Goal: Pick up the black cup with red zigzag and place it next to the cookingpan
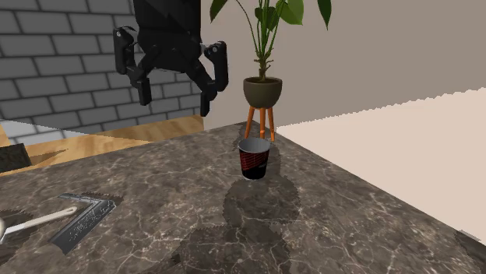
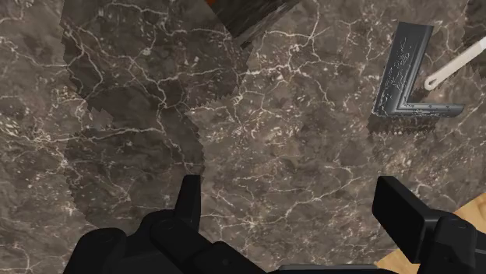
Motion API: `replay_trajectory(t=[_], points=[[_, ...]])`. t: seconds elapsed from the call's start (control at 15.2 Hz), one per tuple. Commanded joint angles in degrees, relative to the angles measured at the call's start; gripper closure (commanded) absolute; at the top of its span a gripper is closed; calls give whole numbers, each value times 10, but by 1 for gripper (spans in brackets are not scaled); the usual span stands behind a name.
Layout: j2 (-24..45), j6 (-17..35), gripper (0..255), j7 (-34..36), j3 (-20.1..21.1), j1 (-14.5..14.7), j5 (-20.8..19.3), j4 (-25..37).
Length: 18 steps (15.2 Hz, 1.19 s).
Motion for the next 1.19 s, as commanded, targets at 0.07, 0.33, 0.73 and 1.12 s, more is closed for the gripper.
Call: replay_trajectory(t=[0.07,0.33,0.73,1.12], points=[[16,16,0,-8,-6,-1,-3,-1],[84,77,0,-40,-31,-6,-10,3],[200,158,0,-88,-69,-7,-9,34],[327,220,0,-141,-104,-5,11,92]])
